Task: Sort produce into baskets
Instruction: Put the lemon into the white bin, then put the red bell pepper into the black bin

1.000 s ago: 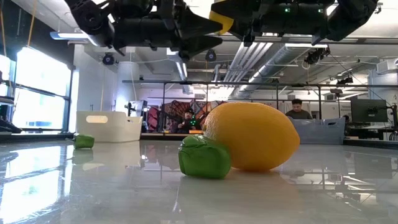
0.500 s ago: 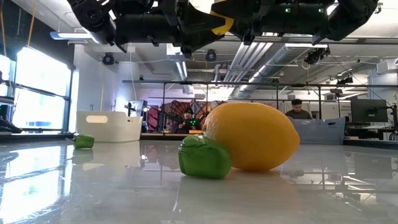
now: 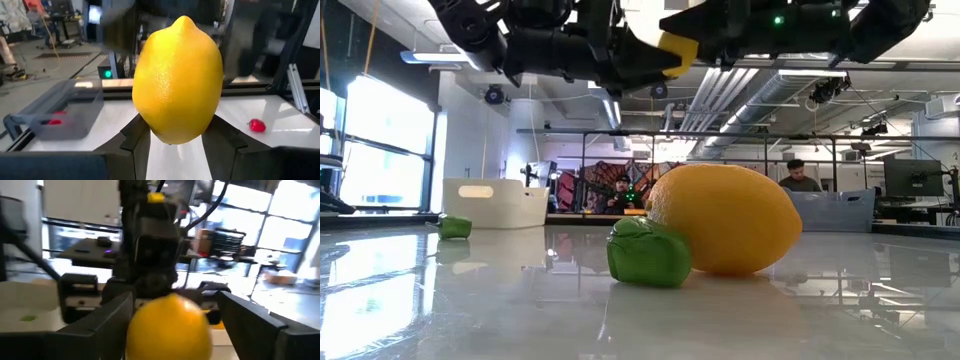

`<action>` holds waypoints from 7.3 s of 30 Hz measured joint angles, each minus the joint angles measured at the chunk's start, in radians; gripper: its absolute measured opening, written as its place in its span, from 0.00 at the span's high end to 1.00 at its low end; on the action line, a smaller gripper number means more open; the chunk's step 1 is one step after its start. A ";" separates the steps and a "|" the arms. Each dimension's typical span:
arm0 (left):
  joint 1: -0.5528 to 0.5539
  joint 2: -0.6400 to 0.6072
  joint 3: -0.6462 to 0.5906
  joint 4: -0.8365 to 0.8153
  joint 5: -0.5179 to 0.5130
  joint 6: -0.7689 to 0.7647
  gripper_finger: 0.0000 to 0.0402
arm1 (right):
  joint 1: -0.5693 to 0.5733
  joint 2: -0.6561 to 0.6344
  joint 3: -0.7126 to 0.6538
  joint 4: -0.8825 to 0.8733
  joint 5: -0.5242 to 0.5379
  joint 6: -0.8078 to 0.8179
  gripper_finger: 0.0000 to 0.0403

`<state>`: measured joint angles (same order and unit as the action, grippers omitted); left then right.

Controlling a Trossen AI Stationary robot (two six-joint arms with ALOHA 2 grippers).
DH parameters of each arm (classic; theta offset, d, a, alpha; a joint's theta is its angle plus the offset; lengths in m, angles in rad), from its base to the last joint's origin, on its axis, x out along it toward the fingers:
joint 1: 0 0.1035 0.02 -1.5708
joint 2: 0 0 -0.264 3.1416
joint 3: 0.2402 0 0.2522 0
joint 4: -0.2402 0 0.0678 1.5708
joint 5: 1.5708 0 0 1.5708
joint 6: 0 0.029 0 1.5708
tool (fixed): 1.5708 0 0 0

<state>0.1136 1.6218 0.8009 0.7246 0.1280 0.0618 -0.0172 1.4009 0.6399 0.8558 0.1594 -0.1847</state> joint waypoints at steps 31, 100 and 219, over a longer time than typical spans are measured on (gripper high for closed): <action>0.429 -0.277 -0.017 -1.018 -0.630 -0.271 0.68 | 0.085 -0.182 0.000 -0.314 0.339 -0.060 0.28; 0.307 -0.195 -0.022 -0.729 -0.268 0.188 0.78 | 0.024 -0.181 0.000 -0.543 0.312 0.029 0.28; 0.102 -0.195 -0.455 0.177 0.059 0.072 0.79 | -0.565 0.565 0.432 -0.833 0.027 0.238 0.59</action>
<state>0.2153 1.4265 0.3454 0.9012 0.1867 0.1337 -0.5827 1.9656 1.0718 0.0227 0.1868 0.0528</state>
